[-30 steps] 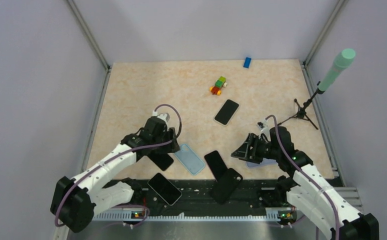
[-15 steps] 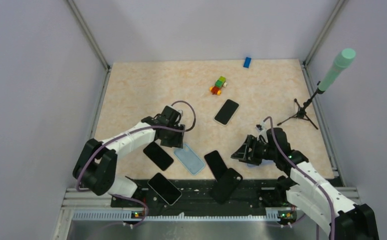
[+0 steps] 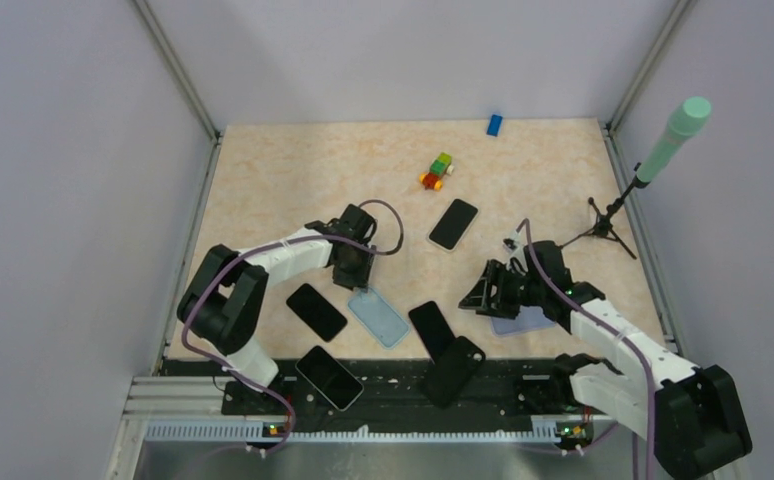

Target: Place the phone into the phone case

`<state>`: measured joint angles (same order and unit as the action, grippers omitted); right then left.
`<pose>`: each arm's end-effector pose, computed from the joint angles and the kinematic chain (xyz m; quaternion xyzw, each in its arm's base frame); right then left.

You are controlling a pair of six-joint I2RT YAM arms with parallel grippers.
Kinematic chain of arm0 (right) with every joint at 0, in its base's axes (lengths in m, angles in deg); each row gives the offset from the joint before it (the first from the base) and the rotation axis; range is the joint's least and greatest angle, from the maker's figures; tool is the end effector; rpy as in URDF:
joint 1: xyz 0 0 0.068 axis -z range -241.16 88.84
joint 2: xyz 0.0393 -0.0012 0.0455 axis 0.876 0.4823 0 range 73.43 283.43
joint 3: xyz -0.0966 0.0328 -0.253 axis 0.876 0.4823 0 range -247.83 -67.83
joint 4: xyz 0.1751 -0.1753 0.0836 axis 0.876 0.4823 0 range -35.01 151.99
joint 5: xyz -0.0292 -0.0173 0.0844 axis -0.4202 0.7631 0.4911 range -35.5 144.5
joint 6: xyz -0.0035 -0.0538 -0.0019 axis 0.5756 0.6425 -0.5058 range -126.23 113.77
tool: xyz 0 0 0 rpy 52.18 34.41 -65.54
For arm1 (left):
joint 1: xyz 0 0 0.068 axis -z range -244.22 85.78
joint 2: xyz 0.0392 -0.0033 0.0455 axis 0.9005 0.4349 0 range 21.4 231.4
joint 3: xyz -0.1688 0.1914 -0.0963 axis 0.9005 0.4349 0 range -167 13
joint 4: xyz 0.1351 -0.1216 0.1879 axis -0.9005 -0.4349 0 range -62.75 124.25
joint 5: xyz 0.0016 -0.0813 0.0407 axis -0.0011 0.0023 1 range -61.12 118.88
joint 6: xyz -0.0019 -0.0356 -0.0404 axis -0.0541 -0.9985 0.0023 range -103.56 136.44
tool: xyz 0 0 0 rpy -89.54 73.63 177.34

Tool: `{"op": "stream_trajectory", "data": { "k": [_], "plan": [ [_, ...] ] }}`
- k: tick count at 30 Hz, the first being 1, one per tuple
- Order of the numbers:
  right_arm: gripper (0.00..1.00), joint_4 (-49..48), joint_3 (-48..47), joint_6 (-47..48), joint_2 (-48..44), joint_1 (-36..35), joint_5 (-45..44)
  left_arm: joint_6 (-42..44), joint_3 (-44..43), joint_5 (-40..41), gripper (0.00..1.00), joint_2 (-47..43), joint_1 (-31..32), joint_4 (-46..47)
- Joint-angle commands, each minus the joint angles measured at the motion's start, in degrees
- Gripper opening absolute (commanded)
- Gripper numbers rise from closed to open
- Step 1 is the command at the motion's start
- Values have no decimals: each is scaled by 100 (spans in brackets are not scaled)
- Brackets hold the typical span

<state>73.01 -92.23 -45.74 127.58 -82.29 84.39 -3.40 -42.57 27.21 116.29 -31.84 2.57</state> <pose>0.1601 0.0808 0.1803 0.0523 0.9046 0.3834 0.1790 0.2576 -0.1647 0.1641 0.1101 0.9800 -0.0855 0.1418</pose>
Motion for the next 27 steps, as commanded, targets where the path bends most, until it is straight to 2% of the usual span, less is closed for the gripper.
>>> {"op": "stream_trajectory", "data": {
  "k": [1, 5, 7, 13, 21, 27],
  "plan": [
    [58, -282, -346, 175, 193, 82, 61, -23, 59, 66, 32, 119, -12, 88],
    [58, -429, -434, 175, 391, 95, 68, -151, 216, -37, 8, -130, -26, 181],
    [58, -493, -472, 185, 500, 97, 76, -197, 275, -78, 0, -299, -31, 195],
    [58, -629, -588, 199, 755, 97, 105, -338, 416, -139, 0, -929, -254, 196],
    [58, -829, -629, 197, 924, 109, 121, -619, 721, -835, 0, -1931, -1048, 483],
    [58, -1006, -640, 192, 1135, 109, 189, -817, 805, -1168, 0, -2038, -1254, 645]
  ]
}}
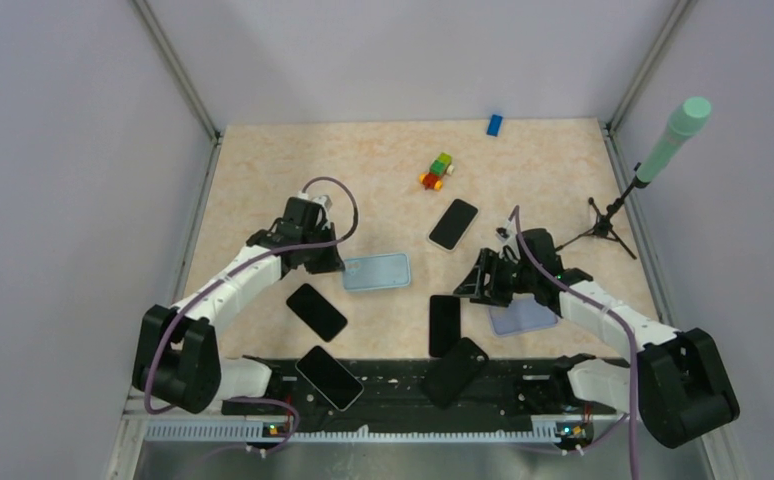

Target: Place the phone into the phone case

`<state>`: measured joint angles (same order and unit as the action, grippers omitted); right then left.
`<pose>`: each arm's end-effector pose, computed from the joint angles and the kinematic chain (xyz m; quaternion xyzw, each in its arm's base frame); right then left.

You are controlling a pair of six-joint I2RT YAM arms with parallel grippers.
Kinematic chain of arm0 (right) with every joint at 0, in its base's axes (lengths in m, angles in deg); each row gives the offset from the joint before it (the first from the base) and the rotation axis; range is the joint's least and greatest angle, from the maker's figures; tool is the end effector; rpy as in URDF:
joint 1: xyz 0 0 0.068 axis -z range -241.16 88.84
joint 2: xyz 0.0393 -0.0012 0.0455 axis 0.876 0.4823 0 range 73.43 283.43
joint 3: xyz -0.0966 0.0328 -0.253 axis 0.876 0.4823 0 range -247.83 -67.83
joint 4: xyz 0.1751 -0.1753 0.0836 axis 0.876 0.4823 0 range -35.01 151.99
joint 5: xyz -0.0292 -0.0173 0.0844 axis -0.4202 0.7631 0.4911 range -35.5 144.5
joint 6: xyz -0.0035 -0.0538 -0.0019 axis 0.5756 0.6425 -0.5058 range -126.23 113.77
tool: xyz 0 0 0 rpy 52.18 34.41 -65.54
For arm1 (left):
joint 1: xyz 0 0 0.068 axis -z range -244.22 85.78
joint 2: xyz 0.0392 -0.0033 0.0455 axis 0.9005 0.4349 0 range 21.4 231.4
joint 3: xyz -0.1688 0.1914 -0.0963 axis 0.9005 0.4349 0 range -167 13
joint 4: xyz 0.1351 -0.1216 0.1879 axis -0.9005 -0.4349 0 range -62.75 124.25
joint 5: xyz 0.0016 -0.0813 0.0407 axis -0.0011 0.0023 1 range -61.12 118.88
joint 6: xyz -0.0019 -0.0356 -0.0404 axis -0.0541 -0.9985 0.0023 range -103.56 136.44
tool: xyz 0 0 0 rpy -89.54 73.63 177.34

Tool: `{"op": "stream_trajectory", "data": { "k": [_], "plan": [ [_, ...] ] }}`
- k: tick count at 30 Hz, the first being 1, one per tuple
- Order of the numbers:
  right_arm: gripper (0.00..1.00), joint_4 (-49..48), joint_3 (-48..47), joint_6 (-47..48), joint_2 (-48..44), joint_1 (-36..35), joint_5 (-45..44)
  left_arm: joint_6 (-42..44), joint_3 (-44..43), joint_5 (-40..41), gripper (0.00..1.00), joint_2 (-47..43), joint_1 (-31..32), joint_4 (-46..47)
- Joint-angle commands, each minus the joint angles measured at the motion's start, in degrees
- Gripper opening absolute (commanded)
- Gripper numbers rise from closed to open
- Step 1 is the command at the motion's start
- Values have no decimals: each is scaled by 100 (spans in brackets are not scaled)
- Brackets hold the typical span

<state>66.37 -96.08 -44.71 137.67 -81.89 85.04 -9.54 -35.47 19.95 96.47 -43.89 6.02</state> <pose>0.1898 0.0911 0.1787 0.0441 0.9027 0.3866 0.1837 0.2426 -0.0959 0.2233 -0.0233 0.9504 -0.1867 0.2477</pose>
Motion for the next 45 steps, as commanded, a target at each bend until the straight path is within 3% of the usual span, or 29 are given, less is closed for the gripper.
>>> {"op": "stream_trajectory", "data": {
  "k": [1, 15, 30, 32, 34, 37, 45],
  "plan": [
    [58, -355, -259, 91, 146, 69, 145, -240, 70, -489, 0, 8, -50, 288],
    [58, -311, -10, 226, 115, 146, 147, -495, -775, -991, 0, 1320, -2, 551],
    [58, -234, 30, 285, 135, 182, 111, -331, -2081, 77, 0, 2663, 268, 163],
    [58, -203, 16, 304, 128, 193, 73, -270, -2122, 170, 9, 2644, 261, 130],
    [58, -166, 5, 329, 125, 195, 37, -207, -2117, 248, 29, 2581, 264, 117],
    [58, -128, -5, 351, 131, 196, 5, -142, -2039, 324, 48, 2429, 265, 107],
    [58, 139, -81, 396, 166, 201, -53, -22, -1331, -163, 59, 1677, 322, 362]
  ]
}}
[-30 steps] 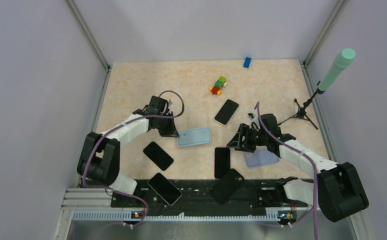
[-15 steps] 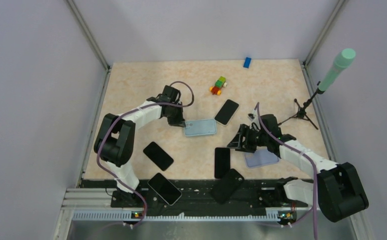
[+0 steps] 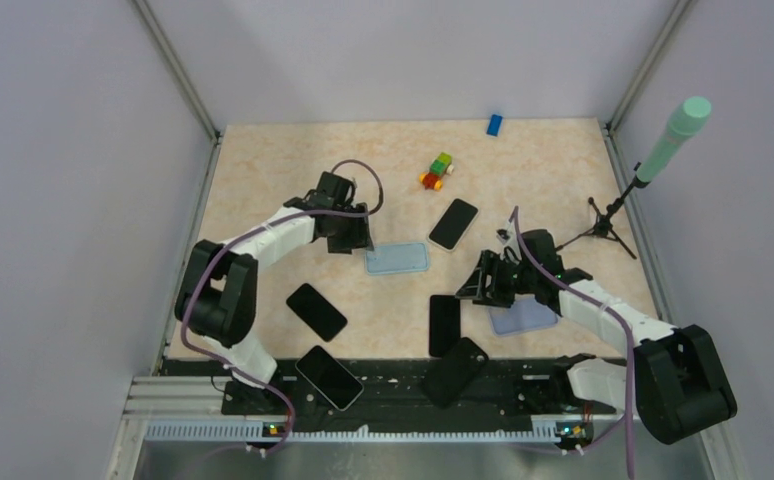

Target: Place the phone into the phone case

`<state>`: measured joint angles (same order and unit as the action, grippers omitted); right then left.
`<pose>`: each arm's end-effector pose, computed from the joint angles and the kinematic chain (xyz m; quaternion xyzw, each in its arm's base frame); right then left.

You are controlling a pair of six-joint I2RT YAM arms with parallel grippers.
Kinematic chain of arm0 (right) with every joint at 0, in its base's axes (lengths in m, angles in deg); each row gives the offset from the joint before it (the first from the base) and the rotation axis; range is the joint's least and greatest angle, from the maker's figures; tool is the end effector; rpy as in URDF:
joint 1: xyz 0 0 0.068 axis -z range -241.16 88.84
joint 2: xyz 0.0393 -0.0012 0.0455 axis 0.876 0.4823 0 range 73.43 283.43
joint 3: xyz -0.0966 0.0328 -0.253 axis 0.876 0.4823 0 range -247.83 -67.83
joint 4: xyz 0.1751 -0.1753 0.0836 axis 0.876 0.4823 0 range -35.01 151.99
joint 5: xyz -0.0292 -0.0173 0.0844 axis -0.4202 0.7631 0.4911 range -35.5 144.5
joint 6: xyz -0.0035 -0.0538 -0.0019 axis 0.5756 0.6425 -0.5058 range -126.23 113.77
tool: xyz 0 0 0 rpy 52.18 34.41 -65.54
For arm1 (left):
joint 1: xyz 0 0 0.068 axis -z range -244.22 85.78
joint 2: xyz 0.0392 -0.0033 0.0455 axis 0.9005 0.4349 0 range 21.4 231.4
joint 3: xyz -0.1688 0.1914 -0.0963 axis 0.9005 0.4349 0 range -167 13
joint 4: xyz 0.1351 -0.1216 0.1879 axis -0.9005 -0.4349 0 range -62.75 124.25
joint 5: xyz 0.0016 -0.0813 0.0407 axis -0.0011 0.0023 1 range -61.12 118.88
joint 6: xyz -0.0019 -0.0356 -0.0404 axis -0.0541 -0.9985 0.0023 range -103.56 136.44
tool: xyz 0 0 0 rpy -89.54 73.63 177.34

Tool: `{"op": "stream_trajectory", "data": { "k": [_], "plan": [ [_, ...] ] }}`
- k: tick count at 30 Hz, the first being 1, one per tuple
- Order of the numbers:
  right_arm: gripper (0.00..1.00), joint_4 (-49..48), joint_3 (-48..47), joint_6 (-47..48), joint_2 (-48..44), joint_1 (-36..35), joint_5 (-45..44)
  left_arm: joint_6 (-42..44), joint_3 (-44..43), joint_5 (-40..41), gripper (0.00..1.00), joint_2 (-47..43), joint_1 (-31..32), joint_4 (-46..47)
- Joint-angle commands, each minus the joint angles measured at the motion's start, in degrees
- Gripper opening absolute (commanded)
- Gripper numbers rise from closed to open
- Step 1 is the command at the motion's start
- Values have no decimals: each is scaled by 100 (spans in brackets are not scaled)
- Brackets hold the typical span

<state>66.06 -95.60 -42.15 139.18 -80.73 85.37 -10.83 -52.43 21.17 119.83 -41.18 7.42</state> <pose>0.1920 0.0876 0.1716 0.0363 0.9071 0.3777 0.1823 0.3218 -0.1421 0.1970 -0.0181 0.9634 -0.1691 0.2074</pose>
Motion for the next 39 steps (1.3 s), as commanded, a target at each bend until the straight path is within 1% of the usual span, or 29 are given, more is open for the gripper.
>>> {"op": "stream_trajectory", "data": {
  "k": [1, 4, 7, 10, 14, 19, 23, 24, 26, 28, 30, 35, 39],
  "plan": [
    [58, 237, -138, 150, 28, 85, -102, 70, 511, -424, 59, -773, 89, 291],
    [58, 395, -127, 180, 113, 82, -64, -139, 925, -890, 60, -1084, 269, 563],
    [58, 366, 10, 148, 240, 81, 213, -490, 1301, -1310, 60, -1228, 556, 909],
    [58, 142, 237, 41, 439, 70, 481, -987, 1672, -1673, 59, -1268, 987, 1482],
    [58, -327, 458, -186, 723, -94, 673, -1804, 2282, -1929, 58, -1215, 1465, 2566],
    [57, -858, 468, -474, 1284, -561, 637, -2746, 2832, -2153, 55, -715, 1821, 4037],
    [56, -1295, 510, -762, 1516, -833, 589, -3135, 2871, -2148, 51, -200, 2022, 4737],
    [56, -1539, 519, -880, 1577, -946, 580, -3363, 2823, -2220, 48, 94, 2081, 5139],
    [55, -1709, 537, -956, 1627, -960, 553, -3515, 2724, -2291, 44, 314, 2109, 5460],
    [55, -1912, 539, -1034, 1693, -961, 587, -3537, 2606, -2284, 41, 402, 2100, 5478],
    [55, -2180, 513, -1105, 1823, -962, 708, -3447, 2500, -2188, 40, 335, 2063, 5309],
    [55, -2739, 362, -1301, 2169, -1028, 825, -2915, 2224, -1950, 40, -3, 1885, 4407],
    [55, -3093, 189, -1434, 2468, -1104, 874, -2310, 1793, -1735, 41, -82, 1788, 3422]
  ]
}}
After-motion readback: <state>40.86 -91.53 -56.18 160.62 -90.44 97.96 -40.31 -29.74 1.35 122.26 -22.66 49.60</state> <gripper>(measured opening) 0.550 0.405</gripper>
